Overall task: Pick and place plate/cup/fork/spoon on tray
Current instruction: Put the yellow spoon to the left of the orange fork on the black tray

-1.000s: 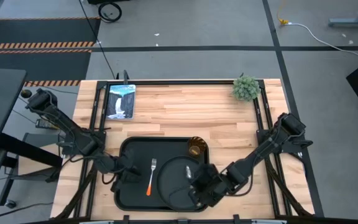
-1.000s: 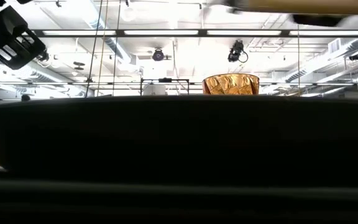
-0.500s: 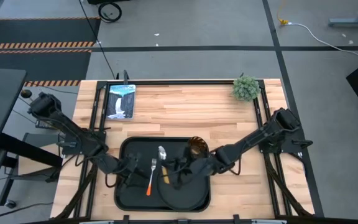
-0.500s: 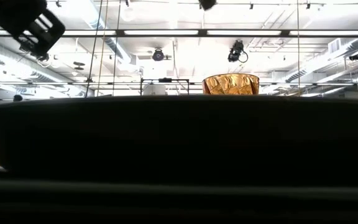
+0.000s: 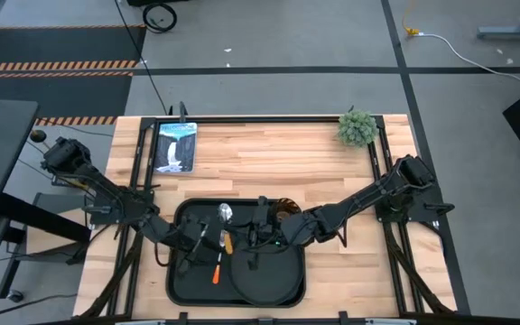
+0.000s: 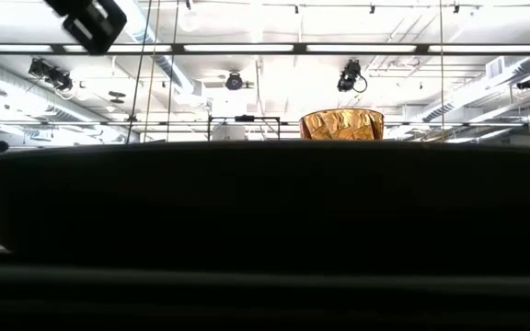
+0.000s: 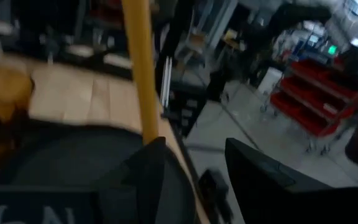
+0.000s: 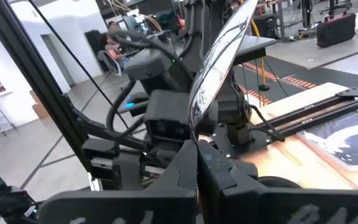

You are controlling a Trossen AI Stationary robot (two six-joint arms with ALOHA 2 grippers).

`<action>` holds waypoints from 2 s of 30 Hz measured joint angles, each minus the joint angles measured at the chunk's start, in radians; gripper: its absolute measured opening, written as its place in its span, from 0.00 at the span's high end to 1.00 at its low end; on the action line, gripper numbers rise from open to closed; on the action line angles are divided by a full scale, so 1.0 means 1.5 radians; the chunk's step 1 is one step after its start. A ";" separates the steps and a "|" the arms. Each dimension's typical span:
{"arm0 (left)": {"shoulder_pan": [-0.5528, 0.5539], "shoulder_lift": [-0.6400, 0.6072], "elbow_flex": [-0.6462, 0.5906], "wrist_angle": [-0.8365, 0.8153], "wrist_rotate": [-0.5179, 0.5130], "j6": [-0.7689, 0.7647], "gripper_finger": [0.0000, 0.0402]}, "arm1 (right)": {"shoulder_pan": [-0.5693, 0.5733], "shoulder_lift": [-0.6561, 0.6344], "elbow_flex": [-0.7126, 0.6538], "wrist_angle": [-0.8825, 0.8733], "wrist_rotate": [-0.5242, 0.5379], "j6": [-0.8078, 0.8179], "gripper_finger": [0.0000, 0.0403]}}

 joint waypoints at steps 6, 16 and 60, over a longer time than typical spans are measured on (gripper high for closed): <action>0.022 0.000 0.000 0.029 -0.005 0.025 0.56 | -0.001 0.000 0.000 0.013 0.004 -0.009 1.00; 0.012 0.000 0.000 -0.055 0.028 0.001 0.56 | -0.002 0.000 -0.001 0.012 0.016 -0.028 1.00; 0.097 -0.001 0.000 0.044 -0.008 0.018 0.91 | -0.007 0.000 0.000 -0.008 0.063 -0.012 0.78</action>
